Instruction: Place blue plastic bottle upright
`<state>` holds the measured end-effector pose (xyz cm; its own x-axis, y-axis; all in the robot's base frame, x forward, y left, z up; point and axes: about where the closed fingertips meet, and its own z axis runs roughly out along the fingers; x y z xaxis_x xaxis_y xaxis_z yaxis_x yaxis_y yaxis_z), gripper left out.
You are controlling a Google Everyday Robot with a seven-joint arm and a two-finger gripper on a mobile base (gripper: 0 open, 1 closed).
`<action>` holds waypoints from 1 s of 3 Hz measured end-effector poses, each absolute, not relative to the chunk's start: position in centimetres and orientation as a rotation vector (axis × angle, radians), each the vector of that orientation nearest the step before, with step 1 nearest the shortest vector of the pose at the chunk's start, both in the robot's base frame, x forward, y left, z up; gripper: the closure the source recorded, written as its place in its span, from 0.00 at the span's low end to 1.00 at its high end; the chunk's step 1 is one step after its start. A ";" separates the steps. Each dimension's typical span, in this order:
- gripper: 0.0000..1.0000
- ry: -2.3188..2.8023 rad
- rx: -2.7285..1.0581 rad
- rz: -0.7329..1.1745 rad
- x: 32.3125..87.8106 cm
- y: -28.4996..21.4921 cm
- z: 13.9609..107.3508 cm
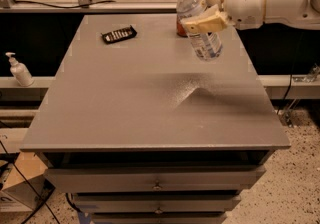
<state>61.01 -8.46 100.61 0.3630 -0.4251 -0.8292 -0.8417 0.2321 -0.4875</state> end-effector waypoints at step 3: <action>1.00 1.115 -1.359 0.415 60.5 -8.8 101.0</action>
Offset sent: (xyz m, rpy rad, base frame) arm -0.0019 -0.0048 0.0002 0.0517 -0.0428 0.0048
